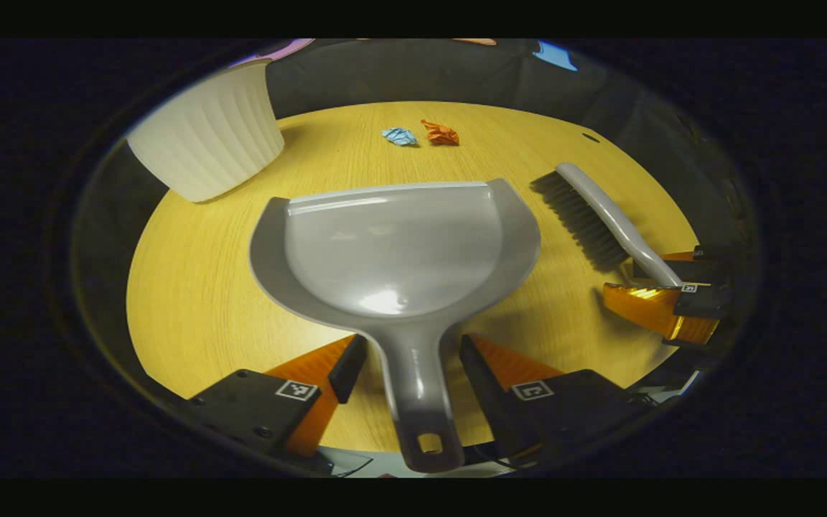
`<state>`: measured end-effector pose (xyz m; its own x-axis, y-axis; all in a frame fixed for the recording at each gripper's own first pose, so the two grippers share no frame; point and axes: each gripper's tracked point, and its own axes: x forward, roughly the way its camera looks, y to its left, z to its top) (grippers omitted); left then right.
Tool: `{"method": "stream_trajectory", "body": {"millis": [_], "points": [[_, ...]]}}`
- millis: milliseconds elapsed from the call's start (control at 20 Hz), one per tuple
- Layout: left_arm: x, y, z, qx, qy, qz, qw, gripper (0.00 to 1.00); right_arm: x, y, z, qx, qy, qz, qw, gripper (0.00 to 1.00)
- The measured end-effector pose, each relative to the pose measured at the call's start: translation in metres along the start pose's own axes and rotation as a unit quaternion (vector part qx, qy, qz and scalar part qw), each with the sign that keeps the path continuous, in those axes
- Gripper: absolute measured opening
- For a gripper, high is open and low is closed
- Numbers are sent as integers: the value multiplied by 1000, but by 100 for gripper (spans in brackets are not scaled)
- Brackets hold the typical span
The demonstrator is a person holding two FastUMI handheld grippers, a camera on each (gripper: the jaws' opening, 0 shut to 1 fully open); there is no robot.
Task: Pick up the small broom and dustpan from the desktop, sweep the trash into the dustpan with the broom, and then empty the trash into the garbage bin.
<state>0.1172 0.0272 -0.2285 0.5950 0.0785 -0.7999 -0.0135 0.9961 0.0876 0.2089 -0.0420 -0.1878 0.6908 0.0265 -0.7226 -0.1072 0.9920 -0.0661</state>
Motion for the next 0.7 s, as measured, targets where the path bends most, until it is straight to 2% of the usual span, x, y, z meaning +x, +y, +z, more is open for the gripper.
{"method": "stream_trajectory", "body": {"millis": [50, 100, 150, 200, 250, 300, 550, 700], "points": [[0, 3, 2, -1, 1, 6, 1000, 74, 1, 0, 2, 4, 0, 2, 1000, 74], [5, 6, 3, -3, 0, 11, 1000, 54, 3, 1, 4, 8, -1, 1, 1000, 55], [3, 5, 3, -3, 7, 7, 1000, 34, 1, -1, 3, 8, 0, -2, 1000, 41], [1, 6, 3, -1, 10, 5, 1000, 31, 3, 0, -1, 8, 8, -4, 1000, 27], [1, 5, 5, 4, 11, 2, 1000, 32, -2, 0, -4, 8, 16, 2, 1000, 27], [2, 6, 4, 10, 14, -1, 1000, 28, -3, -1, -5, 9, 13, 3, 1000, 24], [1, 6, 2, 44, 18, -14, 999, 26, -6, -5, -4, 12, 17, 3, 1000, 20], [1, 7, 5, 41, 12, -16, 999, 25, -7, -8, -2, 8, 16, 5, 1000, 19]]}}
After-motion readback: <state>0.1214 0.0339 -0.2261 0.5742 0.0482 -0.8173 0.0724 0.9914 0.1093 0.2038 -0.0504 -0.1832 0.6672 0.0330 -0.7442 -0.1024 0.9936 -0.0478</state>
